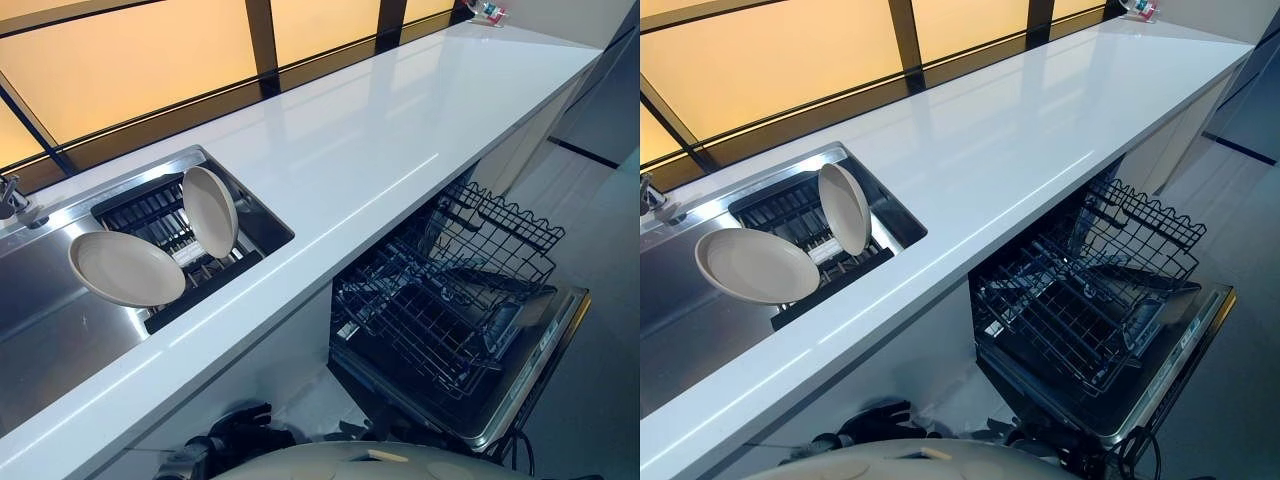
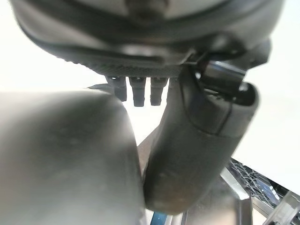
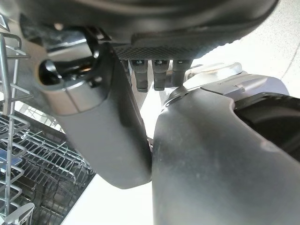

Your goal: Pick up plates and place into dishwasher.

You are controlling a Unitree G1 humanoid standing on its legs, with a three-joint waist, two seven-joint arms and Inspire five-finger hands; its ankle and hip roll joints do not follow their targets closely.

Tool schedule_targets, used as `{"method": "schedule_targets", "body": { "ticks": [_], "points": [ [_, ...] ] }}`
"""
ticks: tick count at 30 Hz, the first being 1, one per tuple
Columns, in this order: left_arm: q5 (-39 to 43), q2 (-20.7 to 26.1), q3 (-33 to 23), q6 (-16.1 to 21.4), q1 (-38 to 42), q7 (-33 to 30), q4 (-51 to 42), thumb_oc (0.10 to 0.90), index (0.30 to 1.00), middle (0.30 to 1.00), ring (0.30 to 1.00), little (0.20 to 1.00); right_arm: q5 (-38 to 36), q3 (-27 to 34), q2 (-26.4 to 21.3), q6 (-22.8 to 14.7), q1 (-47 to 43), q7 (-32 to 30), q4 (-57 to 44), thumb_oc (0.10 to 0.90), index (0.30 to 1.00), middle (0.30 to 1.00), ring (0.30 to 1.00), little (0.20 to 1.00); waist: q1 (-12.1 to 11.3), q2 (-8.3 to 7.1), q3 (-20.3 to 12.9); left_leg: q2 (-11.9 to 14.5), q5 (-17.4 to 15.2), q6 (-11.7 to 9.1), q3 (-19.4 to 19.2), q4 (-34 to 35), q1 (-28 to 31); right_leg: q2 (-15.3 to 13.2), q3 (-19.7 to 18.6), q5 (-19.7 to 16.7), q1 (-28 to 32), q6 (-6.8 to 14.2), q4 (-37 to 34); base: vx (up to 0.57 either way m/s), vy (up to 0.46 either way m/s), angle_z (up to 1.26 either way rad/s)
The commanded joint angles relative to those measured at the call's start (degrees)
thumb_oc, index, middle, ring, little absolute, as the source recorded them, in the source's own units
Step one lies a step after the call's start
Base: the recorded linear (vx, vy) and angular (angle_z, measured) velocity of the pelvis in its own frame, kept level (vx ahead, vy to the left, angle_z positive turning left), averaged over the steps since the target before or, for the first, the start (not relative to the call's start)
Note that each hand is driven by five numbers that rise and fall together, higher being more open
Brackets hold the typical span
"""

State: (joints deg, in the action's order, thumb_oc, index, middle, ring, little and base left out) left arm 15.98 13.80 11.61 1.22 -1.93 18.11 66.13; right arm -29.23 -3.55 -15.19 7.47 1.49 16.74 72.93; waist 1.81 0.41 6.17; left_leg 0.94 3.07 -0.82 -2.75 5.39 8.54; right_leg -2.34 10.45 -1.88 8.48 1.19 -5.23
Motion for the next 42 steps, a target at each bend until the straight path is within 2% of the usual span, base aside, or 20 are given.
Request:
{"method": "schedule_targets", "body": {
  "ticks": [1,14,17,19,22,24,29,31,34,38,42],
  "points": [
    [0.8,-0.4,1.2,1.7,4.1,1.0,1.3,0.8,0.9,0.9,0.9,0.9,-0.3,-1.9,1.1,0.3,-2.3,2.1,0.3,0.8,0.9,0.9,0.9,0.9,-0.1,0.93,2.0,-3.9,-5.9,2.4,-2.6,-0.4,1.0,3.4,0.6,6.0,-0.2,0.7,4.4,0.0,0.0,0.0],
    [3.6,-0.5,0.9,1.2,4.1,1.9,1.1,0.8,0.9,0.9,0.9,0.9,-0.6,-2.0,1.2,0.6,-2.2,1.9,0.2,0.8,0.9,0.9,0.9,0.9,-0.1,1.01,1.9,-4.0,-5.9,2.5,-2.6,-0.4,0.9,3.3,0.6,6.0,-0.4,0.9,4.6,0.0,0.0,0.0],
    [8.0,-0.6,-0.3,1.0,3.9,3.7,0.1,0.8,0.9,0.9,0.9,0.9,-0.9,-1.9,1.3,0.8,-2.2,1.7,-0.2,0.8,0.9,0.9,0.9,0.9,-0.1,1.02,2.0,-4.0,-5.9,2.5,-2.6,-0.4,0.9,3.2,0.5,5.9,-0.5,0.9,4.6,0.0,0.0,0.0],
    [8.1,-0.6,-0.8,0.4,4.0,5.9,-1.0,0.8,0.9,0.9,0.9,0.9,-0.9,-1.8,1.2,1.1,-2.1,1.6,-0.5,0.8,0.9,0.9,0.9,0.9,-0.1,0.99,2.1,-4.0,-5.9,2.5,-2.6,-0.4,0.8,3.2,0.5,5.9,-0.6,0.9,4.7,0.0,0.0,0.0],
    [7.5,-0.2,-0.1,-0.7,4.3,10.3,-4.2,0.8,0.9,0.9,0.9,0.9,-0.5,-1.6,1.0,1.4,-2.1,1.4,-1.1,0.8,0.9,0.9,0.9,0.9,-0.1,1.21,2.2,-3.9,-5.9,2.4,-2.8,-0.4,0.6,3.2,0.4,5.7,-0.9,1.1,4.7,0.0,0.0,0.0],
    [10.9,0.3,0.2,-2.1,4.4,14.0,-6.7,0.8,0.9,0.9,0.9,0.9,0.1,-1.5,0.7,1.7,-2.0,1.5,-1.5,0.8,0.9,0.9,0.9,0.9,0.1,1.43,2.2,-3.9,-5.8,2.4,-3.0,-0.4,0.5,3.1,0.3,5.5,-1.0,1.2,4.6,0.0,0.0,0.0],
    [29.2,0.2,-3.0,-12.9,3.9,24.0,-17.6,0.8,0.9,0.9,0.9,0.9,1.2,-0.1,0.2,2.3,-1.4,1.9,-2.5,0.8,0.9,0.9,0.9,0.9,-0.3,1.86,2.1,-3.9,-5.9,2.3,-2.8,-0.4,0.3,2.9,0.4,5.2,-1.1,1.5,4.5,0.0,0.0,0.0],
    [32.9,0.0,-4.0,-15.0,3.7,26.2,-19.6,0.8,0.9,0.9,0.9,0.9,1.3,0.2,0.2,2.3,-1.2,1.9,-2.6,0.8,0.9,0.9,0.9,0.9,-0.5,1.82,2.0,-3.9,-5.9,2.3,-2.6,-0.4,0.2,2.9,0.5,5.1,-1.1,1.5,4.4,0.0,0.0,0.0],
    [37.3,-1.2,-6.7,-18.4,3.0,34.2,-22.4,0.8,0.9,0.9,0.9,0.9,1.9,1.4,0.4,2.2,-1.0,2.3,-2.2,0.8,0.9,0.9,0.9,0.9,-1.0,1.6,1.9,-4.0,-6.1,2.4,-2.4,-0.4,0.3,2.8,0.6,5.1,-0.9,1.4,4.4,0.0,-0.002,-0.01],
    [37.6,-3.1,-8.1,-19.7,1.4,45.8,-26.3,0.8,0.9,0.9,0.9,0.9,2.4,2.2,0.8,2.0,-1.0,2.5,-1.8,0.8,0.9,0.9,0.9,0.9,-1.5,1.28,1.9,-4.0,-6.5,2.5,-2.1,-0.4,0.5,2.7,0.7,5.1,-0.7,1.4,4.3,0.0,-0.002,-0.01],
    [38.0,-4.3,-8.0,-21.1,0.6,53.6,-31.2,0.8,0.9,0.9,0.9,0.9,3.1,2.4,1.3,1.5,-0.6,2.7,-1.7,0.8,0.9,0.9,0.9,0.9,-1.5,0.96,2.1,-4.0,-7.0,2.6,-2.0,-0.4,0.9,2.6,0.6,5.1,-0.3,1.3,4.1,0.0,0.0,0.0]
  ]
}}
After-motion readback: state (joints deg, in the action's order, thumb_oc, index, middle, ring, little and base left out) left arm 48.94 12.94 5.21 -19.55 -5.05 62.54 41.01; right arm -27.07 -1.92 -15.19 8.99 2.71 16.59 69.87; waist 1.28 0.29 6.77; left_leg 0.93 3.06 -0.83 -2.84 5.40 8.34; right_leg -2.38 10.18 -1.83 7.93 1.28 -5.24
